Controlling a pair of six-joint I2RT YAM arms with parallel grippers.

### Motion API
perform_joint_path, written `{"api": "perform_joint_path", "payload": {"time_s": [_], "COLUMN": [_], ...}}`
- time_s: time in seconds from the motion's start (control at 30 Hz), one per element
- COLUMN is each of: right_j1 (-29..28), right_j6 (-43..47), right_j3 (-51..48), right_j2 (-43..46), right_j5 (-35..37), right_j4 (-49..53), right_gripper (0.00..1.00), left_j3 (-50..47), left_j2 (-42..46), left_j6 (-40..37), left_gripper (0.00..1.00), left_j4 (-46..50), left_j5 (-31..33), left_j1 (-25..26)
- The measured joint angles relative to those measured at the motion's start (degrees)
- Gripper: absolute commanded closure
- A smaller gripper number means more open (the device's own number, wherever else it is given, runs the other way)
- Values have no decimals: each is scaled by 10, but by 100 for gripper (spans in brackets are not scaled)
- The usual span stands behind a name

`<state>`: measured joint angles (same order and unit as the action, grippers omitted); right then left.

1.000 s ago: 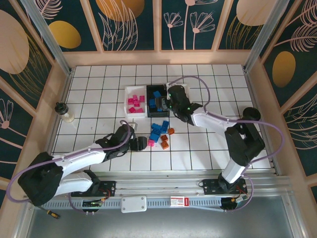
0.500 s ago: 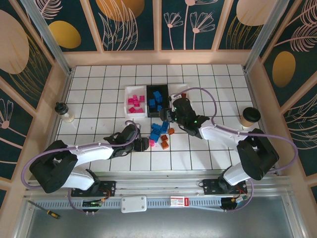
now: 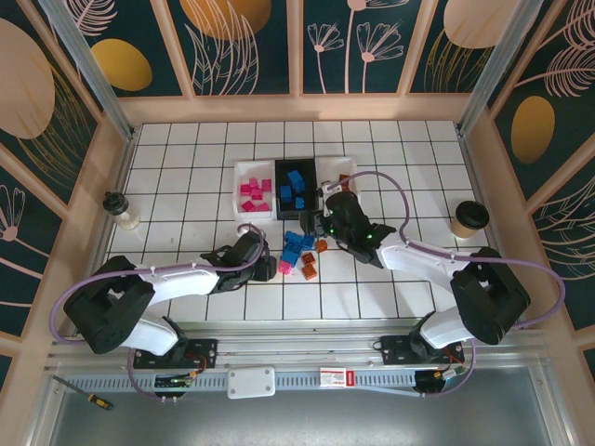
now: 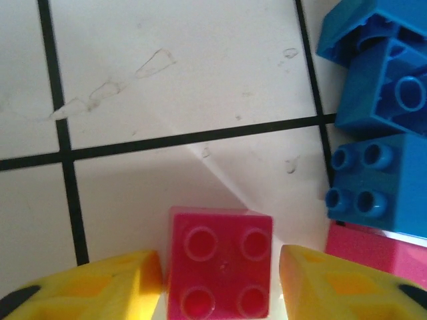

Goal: Sort the legos into containers by color
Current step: Pick up the lego from the middle-left of the table.

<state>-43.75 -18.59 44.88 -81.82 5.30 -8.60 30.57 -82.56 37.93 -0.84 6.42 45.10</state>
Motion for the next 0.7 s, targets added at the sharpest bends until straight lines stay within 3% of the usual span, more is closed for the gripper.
{"api": "perform_joint_path", "payload": {"time_s": [0.33,0.43,0.7], "right_j1": [-7,-7,-7], "right_j6": [-1,-2,-5], "right_j3": [-9,-14,-26], "right_j2": [15,25,45], "right_j5": [11,13,19], "right_j4": [-1,-2,-3], "right_gripper": [41,41,41], "left_j3": [39,43,43], "left_j2": [-36,-44,-31], "left_j6": [-10,-17,-30], "left_gripper": [48,57,68], "left_j4": [44,54,19], "left_j5": [29,45,75], "left_j1": [7,10,0]}}
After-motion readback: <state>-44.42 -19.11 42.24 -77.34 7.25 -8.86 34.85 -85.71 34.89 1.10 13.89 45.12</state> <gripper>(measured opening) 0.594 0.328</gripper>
